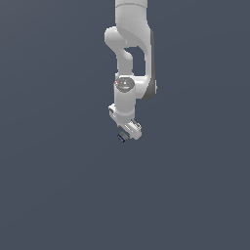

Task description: Pick up the object and move it to a goal position.

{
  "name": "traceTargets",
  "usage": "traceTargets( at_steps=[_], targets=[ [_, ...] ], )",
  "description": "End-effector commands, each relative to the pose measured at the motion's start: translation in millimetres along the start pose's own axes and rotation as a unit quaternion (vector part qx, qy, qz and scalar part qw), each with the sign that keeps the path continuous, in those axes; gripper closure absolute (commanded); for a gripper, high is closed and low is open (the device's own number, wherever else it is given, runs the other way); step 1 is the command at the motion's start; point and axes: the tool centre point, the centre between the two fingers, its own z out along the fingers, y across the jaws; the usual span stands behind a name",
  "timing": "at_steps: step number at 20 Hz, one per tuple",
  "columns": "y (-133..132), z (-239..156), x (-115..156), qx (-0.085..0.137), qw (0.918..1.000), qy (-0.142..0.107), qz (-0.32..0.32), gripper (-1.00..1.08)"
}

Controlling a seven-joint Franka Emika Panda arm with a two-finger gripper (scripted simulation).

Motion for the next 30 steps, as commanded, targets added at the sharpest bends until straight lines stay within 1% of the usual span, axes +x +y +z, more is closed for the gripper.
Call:
traceTargets(
  at_steps=[1, 9, 15, 16, 30],
  targets=[
    [0.4, 5.0, -0.3, 0.0, 1.0, 0.0, 0.0, -0.92],
    [1.2, 38.6, -0.8, 0.0, 1.0, 0.0, 0.002, -0.92],
    [0.9, 48.2, -0.7, 0.0, 1.0, 0.0, 0.002, -0.92],
    [0.9, 48.2, -0.7, 0.0, 1.0, 0.0, 0.002, 1.08],
    [0.5, 43.5, -0.5, 0.001, 1.0, 0.0, 0.002, 1.08]
  ],
)
